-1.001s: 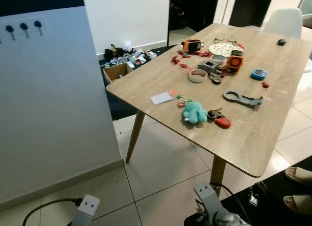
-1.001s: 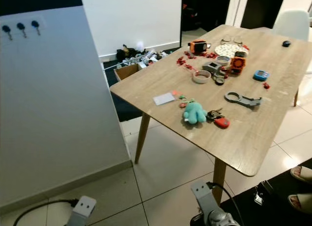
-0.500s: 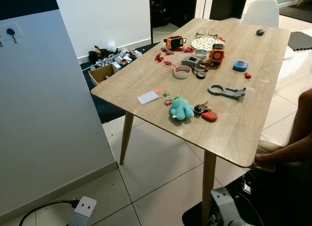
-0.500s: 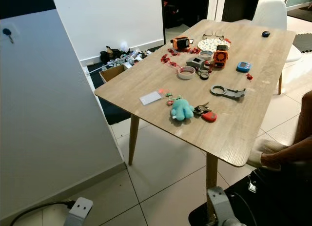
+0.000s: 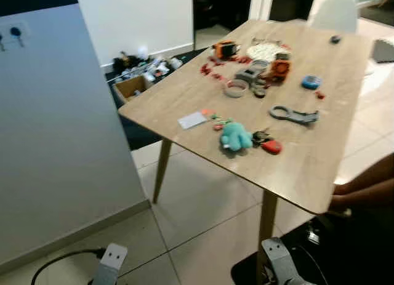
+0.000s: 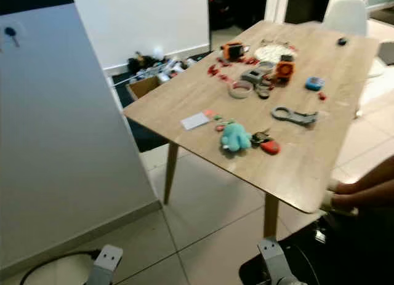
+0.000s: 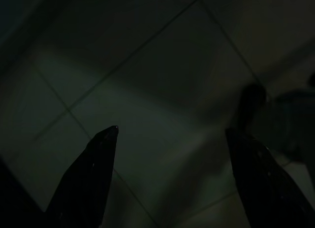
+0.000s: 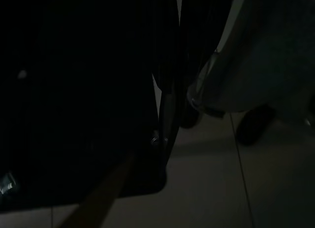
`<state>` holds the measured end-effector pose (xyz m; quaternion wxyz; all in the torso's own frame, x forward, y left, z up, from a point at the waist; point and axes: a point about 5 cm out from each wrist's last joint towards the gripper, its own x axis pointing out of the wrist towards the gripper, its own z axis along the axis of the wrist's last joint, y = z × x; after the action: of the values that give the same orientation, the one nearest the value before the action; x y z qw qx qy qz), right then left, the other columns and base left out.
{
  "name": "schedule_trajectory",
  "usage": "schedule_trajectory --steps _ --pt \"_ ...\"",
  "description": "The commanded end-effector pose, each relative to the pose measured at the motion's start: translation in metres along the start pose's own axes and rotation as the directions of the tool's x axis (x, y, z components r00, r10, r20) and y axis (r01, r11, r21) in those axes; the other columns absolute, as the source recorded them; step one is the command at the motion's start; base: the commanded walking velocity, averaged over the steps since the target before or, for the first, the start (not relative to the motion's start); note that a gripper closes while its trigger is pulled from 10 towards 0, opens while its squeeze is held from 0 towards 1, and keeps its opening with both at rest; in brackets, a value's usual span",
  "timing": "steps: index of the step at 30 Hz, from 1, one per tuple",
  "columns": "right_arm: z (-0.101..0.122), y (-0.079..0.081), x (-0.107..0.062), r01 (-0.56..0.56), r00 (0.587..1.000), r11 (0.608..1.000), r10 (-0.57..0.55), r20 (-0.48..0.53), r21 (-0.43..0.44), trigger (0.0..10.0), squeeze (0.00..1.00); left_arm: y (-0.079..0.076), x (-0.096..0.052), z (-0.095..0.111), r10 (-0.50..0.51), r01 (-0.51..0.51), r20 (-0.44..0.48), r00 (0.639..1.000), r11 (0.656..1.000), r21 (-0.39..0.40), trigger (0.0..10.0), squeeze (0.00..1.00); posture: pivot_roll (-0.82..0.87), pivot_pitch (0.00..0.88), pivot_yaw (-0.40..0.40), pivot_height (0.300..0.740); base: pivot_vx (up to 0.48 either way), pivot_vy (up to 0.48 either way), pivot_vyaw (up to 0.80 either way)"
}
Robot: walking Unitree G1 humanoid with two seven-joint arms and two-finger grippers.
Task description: Hang keys on a hook
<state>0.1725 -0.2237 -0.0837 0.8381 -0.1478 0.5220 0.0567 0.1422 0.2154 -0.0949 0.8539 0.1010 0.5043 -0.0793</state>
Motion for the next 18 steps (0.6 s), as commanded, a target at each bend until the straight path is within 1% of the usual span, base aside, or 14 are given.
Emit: schedule_trajectory --steps 1,5,9,14,18 --pt "-0.001 0.006 0.000 -0.014 1.000 1.000 0.014 0.003 -0.012 10.0 0.00 -0.006 0.000 -0.007 -0.004 0.004 -0.023 1.000 1.000 -0.001 10.0 0.00 -0.05 0.072 0.053 0.740 0.000 0.000 0.77" --pt "-0.003 0.008 0.000 -0.022 1.000 1.000 0.022 -0.003 -0.016 10.0 0.00 -0.007 -0.001 -0.011 -0.008 0.008 -0.029 1.000 1.000 -0.009 10.0 0.00 -0.05 0.076 0.050 0.740 0.000 0.000 0.77" --pt "-0.008 0.011 0.000 -0.033 0.999 0.999 0.032 -0.017 -0.029 10.0 0.00 -0.004 -0.003 -0.017 0.000 -0.002 -0.046 0.999 0.999 -0.038 10.0 0.00 -0.05 0.075 0.039 0.740 0.000 0.000 0.77" --pt "-0.005 0.010 0.001 -0.037 0.999 0.998 0.036 -0.012 -0.047 10.0 0.00 -0.003 -0.003 -0.018 0.010 -0.013 -0.045 0.999 0.998 -0.060 10.0 0.00 -0.03 0.071 0.037 0.740 0.000 0.000 0.77" --pt "-0.001 0.010 0.001 -0.035 0.999 0.998 0.034 -0.004 -0.048 10.0 0.00 -0.003 -0.003 -0.019 0.011 -0.014 -0.049 0.999 0.998 -0.057 10.0 0.00 -0.03 0.068 0.039 0.740 0.000 0.000 0.77"
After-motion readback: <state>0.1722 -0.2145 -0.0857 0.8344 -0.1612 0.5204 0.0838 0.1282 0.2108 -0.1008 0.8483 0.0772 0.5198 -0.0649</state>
